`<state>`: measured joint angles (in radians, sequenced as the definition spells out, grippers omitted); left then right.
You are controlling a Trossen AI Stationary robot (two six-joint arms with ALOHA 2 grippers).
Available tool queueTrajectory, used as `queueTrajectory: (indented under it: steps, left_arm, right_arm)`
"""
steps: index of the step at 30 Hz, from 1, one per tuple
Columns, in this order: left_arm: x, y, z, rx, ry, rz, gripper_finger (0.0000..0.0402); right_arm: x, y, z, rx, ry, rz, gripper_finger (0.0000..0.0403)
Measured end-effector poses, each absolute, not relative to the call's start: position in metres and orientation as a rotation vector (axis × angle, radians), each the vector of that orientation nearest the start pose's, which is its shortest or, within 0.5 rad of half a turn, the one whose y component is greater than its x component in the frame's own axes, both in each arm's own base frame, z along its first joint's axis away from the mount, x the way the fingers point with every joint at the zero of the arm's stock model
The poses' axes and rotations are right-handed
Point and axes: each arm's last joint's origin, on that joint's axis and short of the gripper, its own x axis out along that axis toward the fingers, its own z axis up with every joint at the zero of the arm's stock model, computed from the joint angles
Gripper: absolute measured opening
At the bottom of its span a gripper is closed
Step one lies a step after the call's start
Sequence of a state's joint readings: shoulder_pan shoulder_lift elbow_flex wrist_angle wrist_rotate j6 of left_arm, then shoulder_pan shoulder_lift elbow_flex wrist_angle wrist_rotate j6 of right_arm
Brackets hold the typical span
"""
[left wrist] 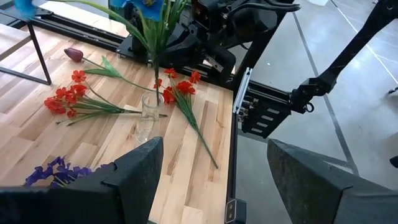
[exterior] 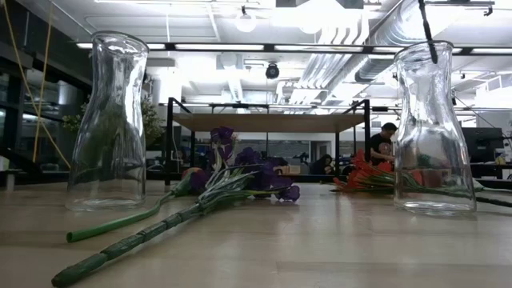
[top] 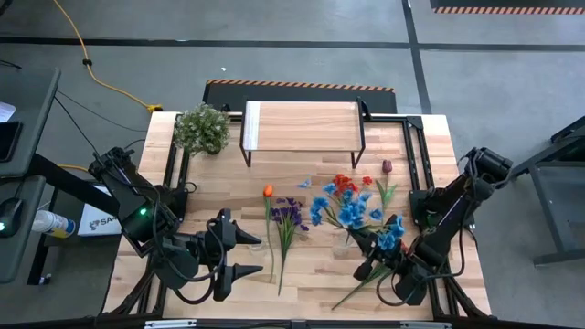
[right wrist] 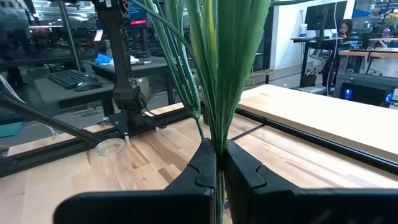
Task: Pick and place flowers into a vace then onto a shelf
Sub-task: Put the blue flowers into the right transparent vase
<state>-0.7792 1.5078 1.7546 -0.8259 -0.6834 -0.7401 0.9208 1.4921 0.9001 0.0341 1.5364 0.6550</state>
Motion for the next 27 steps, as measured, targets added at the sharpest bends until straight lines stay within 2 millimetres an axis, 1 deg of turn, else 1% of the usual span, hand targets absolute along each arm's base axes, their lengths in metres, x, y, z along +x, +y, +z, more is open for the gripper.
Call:
queueTrajectory:
  steps: [5,8,14,18,27]
  left_arm:
    - [0.227,-0.199,0.435,-0.336,0.440,0.070,0.0319]
    - [0.227,-0.199,0.435,-0.336,0.440,0.070,0.0319]
    - [0.227,-0.199,0.435,-0.338,0.438,0.069,0.0319]
    - [0.227,-0.199,0.435,-0.340,0.438,0.069,0.0319]
    - [0.227,-0.199,0.435,-0.344,0.440,0.070,0.0319]
  right_arm:
    - [0.200,0.217,0.242,0.076,-0.002,-0.615,0.0002]
    - [0.199,0.215,0.237,0.069,0.035,-0.581,0.0002]
    - [0.207,0.207,0.230,0.154,0.125,-0.518,0.0004]
    - [0.209,0.204,0.230,0.146,0.124,-0.534,0.0002]
    - [0.209,0.204,0.229,0.139,0.133,-0.530,0.0005]
